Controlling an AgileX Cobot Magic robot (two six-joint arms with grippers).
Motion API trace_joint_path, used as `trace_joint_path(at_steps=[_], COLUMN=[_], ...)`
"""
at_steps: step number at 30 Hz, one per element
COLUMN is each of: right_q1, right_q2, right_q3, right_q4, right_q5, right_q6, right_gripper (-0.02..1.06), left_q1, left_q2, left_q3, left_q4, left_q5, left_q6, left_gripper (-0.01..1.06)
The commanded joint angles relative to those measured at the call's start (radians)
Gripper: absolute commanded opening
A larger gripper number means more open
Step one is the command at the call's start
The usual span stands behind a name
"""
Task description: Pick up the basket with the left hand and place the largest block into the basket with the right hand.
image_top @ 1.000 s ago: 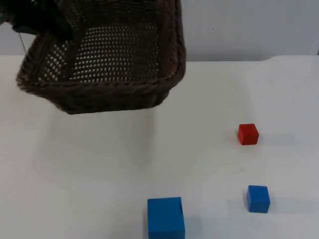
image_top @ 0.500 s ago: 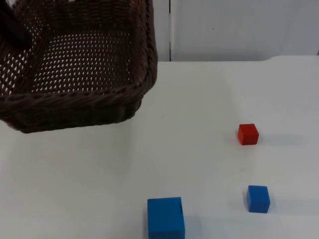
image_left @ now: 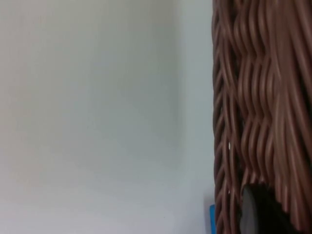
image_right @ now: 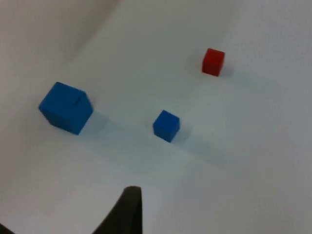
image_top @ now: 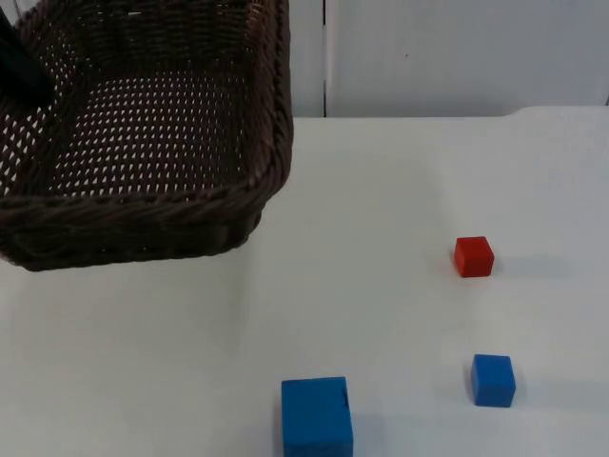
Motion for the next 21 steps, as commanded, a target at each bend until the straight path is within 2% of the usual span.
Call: trace_joint_path(at_steps=[1, 6, 12, 14, 17, 21], right_q1=[-0.005, -0.005, -0.005, -0.005, -0.005, -0.005], right_q2=[0.082, 0.233, 0.369, 0.428, 0.515, 0.600], right_q3=[-0.030, -0.069, -0.104, -0.112, -0.116, -0.125], right_q4=[0.048, 0.071, 0.082, 0.104, 0.184, 0.233], right_q5=[-0.035, -0.095, -0.123, -0.151, -0.175, -0.196], right_q6=[-0.025, -0.073, -0.110, -0.144, -0.220, -0.249], right_gripper=[1.05, 1.05, 1.05, 1.05, 1.05, 1.05], left_q1=[0.002, 0.002, 0.002, 0.002, 0.002, 0.002], left_q2=[-0.015, -0.015, -0.015, -0.015, -0.015, -0.015], left_q3=[-0.001, -0.001, -0.001, -0.001, -0.001, -0.001], left_q4=[-0.031, -0.077, -0.073, -0.070, -0.070, -0.070], left_q5=[0.009, 0.011, 0.011, 0.008, 0.008, 0.008], left_q6=[0.006, 0.035, 0.035, 0.035, 0.035, 0.035], left_gripper=[0.00, 0.00, 0.00, 0.00, 0.00, 0.00])
